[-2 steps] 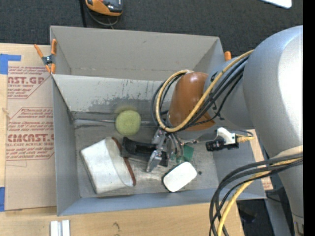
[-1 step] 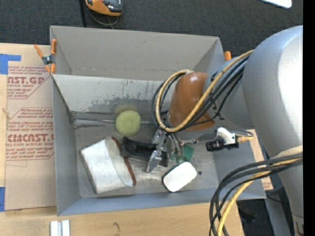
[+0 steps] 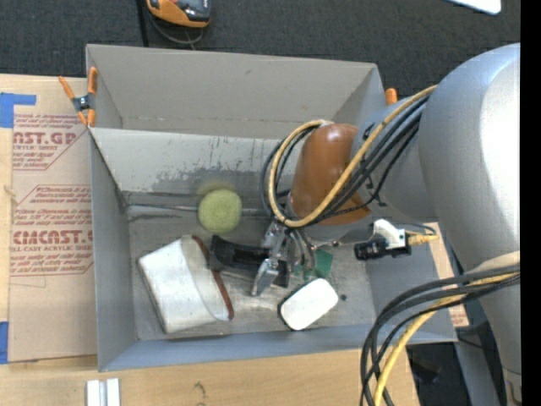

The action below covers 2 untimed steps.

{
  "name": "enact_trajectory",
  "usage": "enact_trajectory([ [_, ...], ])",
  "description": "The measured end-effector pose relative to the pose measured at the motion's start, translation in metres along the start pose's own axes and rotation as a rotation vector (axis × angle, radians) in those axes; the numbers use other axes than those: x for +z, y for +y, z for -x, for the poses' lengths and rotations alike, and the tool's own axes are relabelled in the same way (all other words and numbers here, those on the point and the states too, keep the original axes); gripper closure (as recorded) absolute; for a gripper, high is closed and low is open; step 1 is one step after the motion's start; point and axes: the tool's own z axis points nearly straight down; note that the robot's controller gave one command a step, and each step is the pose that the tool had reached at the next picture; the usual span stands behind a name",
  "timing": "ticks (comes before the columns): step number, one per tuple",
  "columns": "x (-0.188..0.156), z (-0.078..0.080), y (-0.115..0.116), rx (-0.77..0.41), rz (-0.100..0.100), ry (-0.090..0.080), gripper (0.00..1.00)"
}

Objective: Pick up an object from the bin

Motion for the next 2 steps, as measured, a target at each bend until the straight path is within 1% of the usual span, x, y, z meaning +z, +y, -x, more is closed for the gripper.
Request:
enact_trajectory([
  [1, -0.016, -0.003, -0.001, 0.002, -0.003, 0.002, 1.0],
  [2, -0.036, -0.002, -0.001, 0.002, -0.002, -0.002, 1.0],
])
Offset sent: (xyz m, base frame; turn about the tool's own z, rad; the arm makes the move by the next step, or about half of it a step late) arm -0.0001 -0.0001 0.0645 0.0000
